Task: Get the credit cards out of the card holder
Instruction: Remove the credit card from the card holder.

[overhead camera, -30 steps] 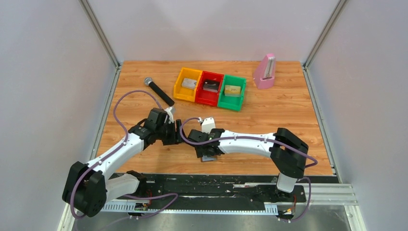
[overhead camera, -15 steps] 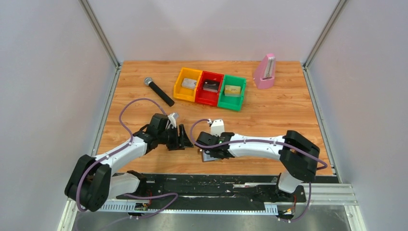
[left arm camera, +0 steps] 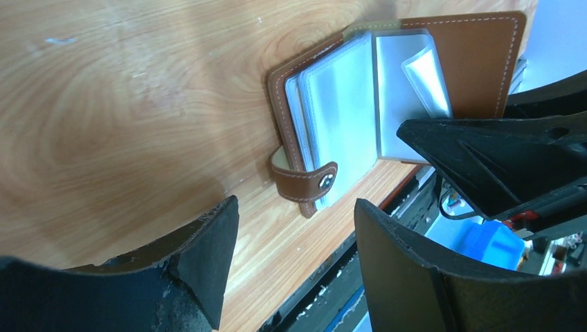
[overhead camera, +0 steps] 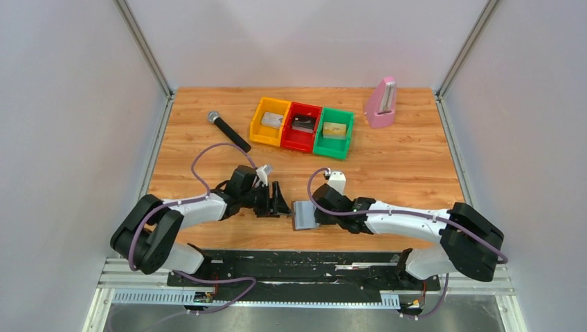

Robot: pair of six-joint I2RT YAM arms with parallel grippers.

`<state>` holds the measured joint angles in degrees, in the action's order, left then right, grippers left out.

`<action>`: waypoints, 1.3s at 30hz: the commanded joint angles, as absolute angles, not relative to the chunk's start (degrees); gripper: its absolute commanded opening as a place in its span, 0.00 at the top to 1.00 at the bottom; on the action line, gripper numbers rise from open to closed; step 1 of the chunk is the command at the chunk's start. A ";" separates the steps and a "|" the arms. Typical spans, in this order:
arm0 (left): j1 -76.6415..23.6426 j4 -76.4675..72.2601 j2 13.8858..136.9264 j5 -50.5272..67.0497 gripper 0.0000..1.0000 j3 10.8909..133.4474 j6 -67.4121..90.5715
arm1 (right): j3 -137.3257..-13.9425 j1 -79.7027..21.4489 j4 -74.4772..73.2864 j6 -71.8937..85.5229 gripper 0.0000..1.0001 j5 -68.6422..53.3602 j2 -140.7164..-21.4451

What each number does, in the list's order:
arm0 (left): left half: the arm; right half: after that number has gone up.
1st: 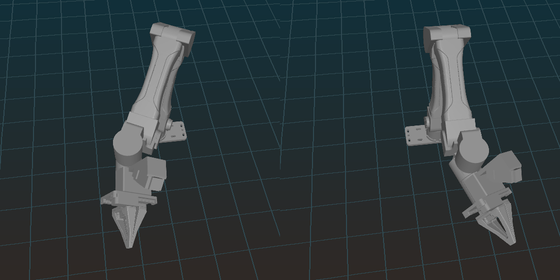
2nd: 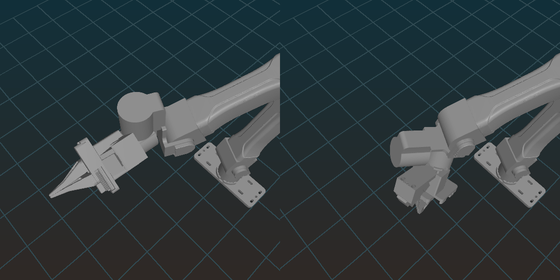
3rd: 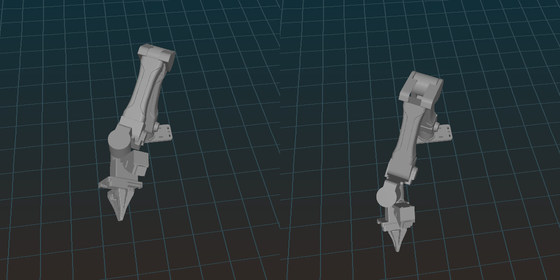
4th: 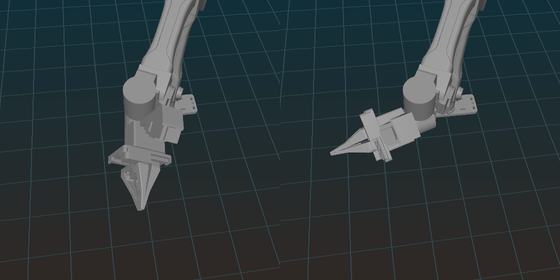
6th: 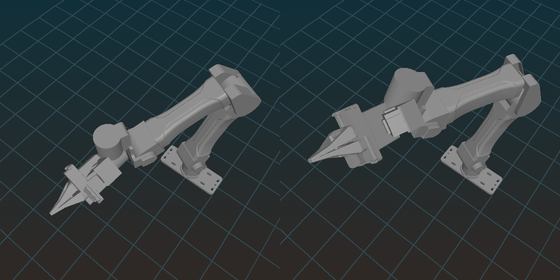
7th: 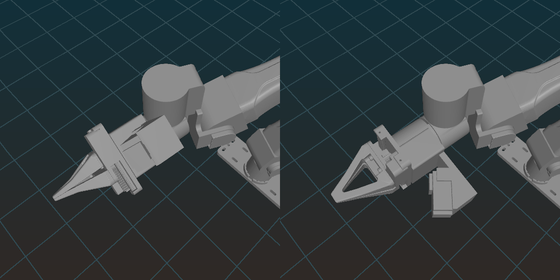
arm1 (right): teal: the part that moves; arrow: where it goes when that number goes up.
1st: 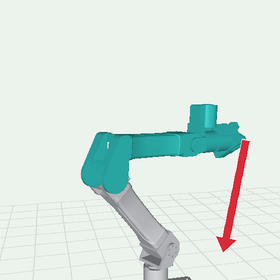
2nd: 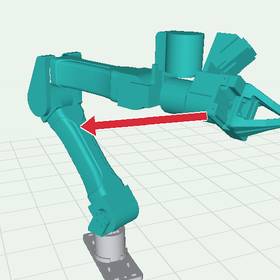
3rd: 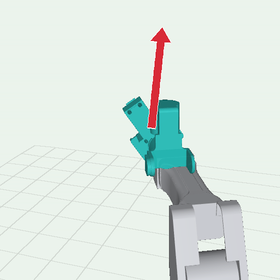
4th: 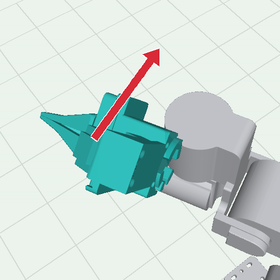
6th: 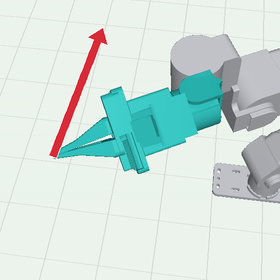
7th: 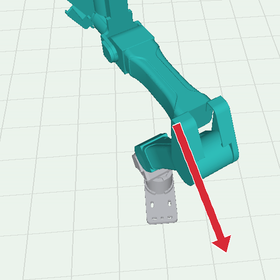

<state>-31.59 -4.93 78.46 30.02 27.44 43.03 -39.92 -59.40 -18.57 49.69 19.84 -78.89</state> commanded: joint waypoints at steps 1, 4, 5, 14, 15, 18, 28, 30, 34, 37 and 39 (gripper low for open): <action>-34.06 -12.26 82.40 30.88 0.30 28.59 44.06 | -35.69 -56.80 -6.97 47.95 0.82 13.31 -75.73; -35.27 -12.62 85.20 30.03 0.30 29.71 44.15 | -33.81 -55.70 -4.96 48.18 0.82 11.56 -74.92; -35.58 -12.73 85.49 29.39 0.30 29.91 44.37 | -33.43 -55.57 -4.66 48.17 0.82 11.40 -74.48; -36.48 -8.12 86.36 25.30 0.42 31.87 42.83 | -30.71 -53.32 -3.05 48.01 0.81 9.52 -71.78; -36.56 -7.35 86.56 24.89 0.44 32.20 42.77 | -30.60 -53.03 -3.06 47.96 0.81 9.35 -71.62; -36.98 -3.87 86.63 22.48 0.58 33.78 41.38 | -30.25 -52.50 -3.52 47.98 0.76 9.23 -70.93; -37.16 0.44 82.34 22.19 1.00 34.92 40.56 | -42.05 -52.29 -25.59 50.57 0.49 15.40 -70.00; -37.22 -1.60 80.90 23.89 1.00 34.27 41.35 | -45.50 -52.74 -28.67 50.27 0.51 15.15 -69.56; -37.28 -4.78 77.84 26.16 1.00 33.34 43.34 | -50.62 -54.22 -29.54 49.74 0.56 13.59 -67.99; -37.27 -4.62 76.08 26.46 1.00 33.19 43.73 | -52.94 -56.22 -27.37 47.96 0.59 13.36 -68.06; -37.29 -4.19 75.09 26.12 1.00 33.22 43.63 | -52.96 -57.57 -23.26 46.10 0.60 11.60 -68.56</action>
<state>-37.06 -1.72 78.24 24.99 33.45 42.78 -50.50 -55.18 -27.03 49.10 13.32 -69.10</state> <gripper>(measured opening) 0.017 0.407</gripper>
